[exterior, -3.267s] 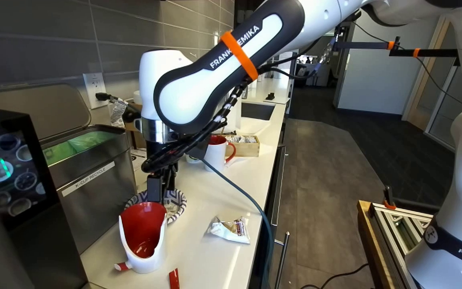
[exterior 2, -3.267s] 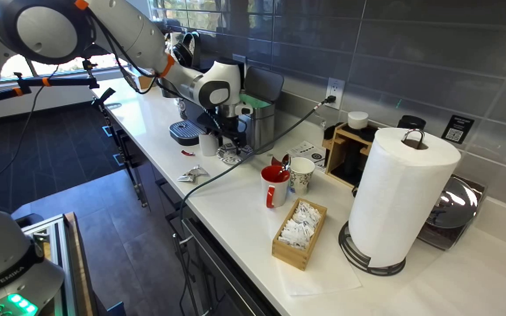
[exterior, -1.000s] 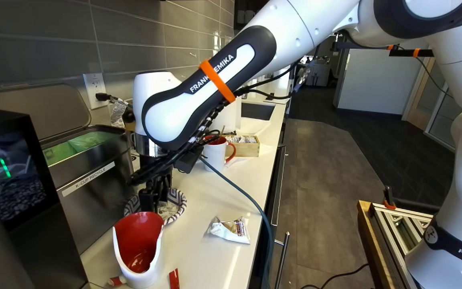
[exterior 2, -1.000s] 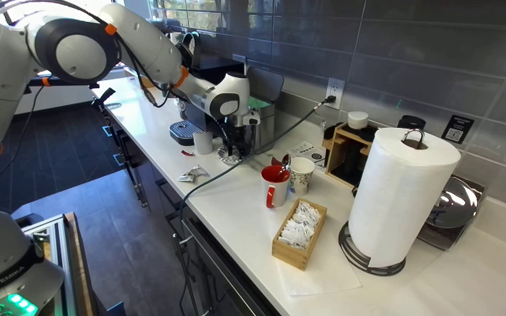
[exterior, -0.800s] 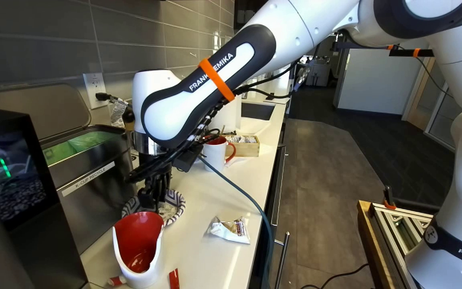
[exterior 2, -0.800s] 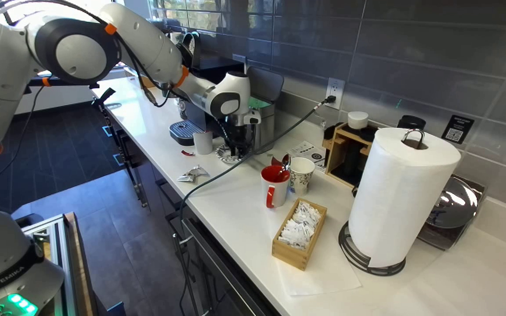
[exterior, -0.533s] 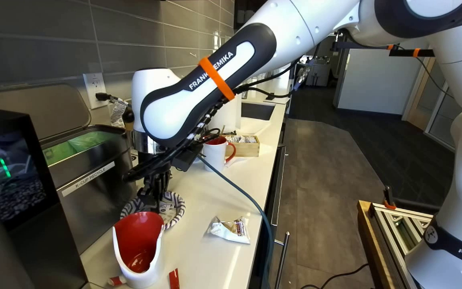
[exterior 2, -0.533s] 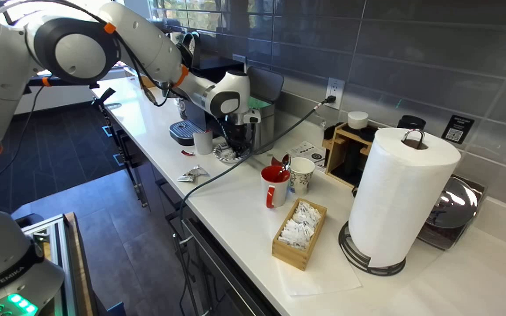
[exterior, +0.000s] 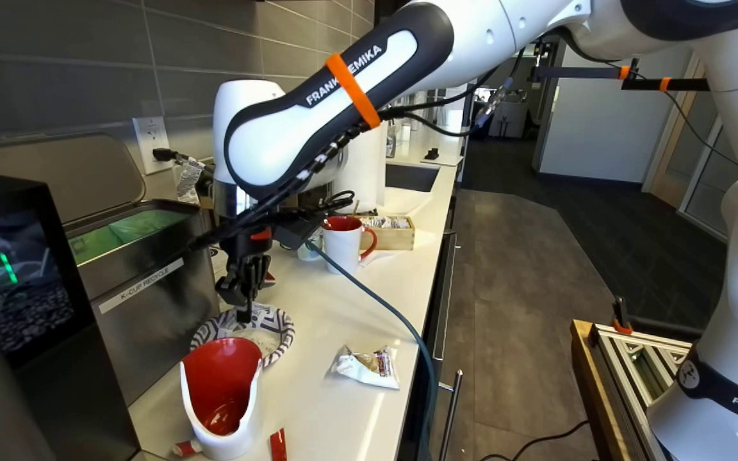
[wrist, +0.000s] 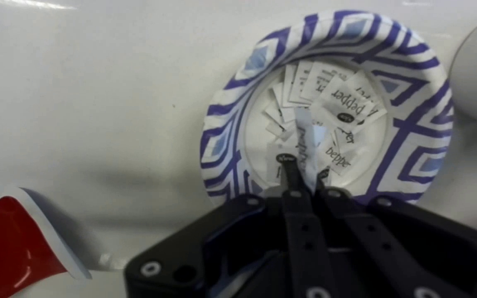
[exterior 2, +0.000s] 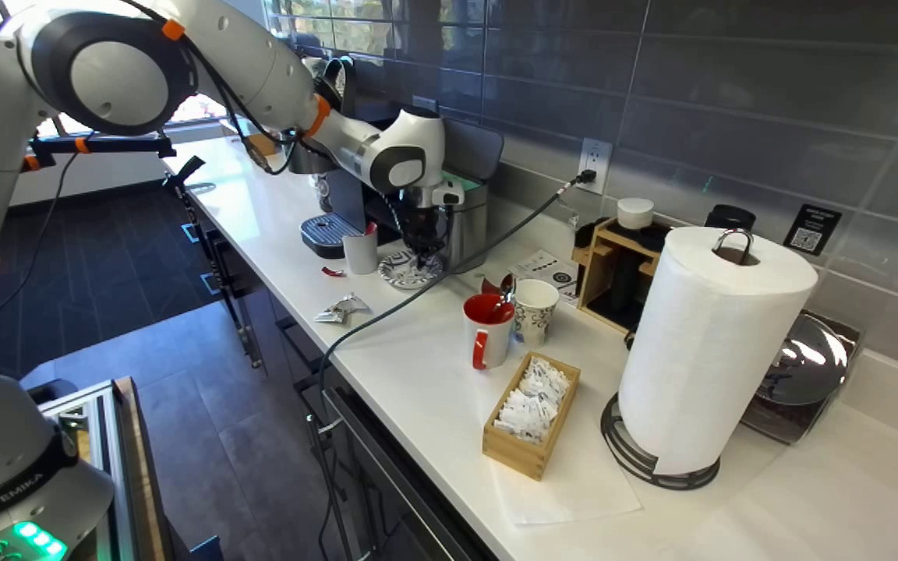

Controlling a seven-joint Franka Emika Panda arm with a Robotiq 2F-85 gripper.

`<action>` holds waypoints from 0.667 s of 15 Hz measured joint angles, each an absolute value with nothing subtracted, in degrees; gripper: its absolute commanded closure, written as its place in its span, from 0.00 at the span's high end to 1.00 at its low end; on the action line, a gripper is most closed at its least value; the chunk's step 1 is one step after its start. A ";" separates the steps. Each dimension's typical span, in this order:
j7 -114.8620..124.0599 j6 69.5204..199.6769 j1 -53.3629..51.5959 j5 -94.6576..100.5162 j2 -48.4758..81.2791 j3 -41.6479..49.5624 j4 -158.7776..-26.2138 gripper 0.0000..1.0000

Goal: Remove the sachets from the bowl and place them in the wooden holder on the right.

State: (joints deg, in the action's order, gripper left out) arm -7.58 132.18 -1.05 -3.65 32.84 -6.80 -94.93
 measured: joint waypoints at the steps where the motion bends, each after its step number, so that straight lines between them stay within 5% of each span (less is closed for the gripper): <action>1: -8.37 131.21 -0.57 -4.45 32.00 -7.08 -95.06 0.01; 10: -14.73 125.49 4.22 -10.71 22.89 -7.03 -100.09 0.01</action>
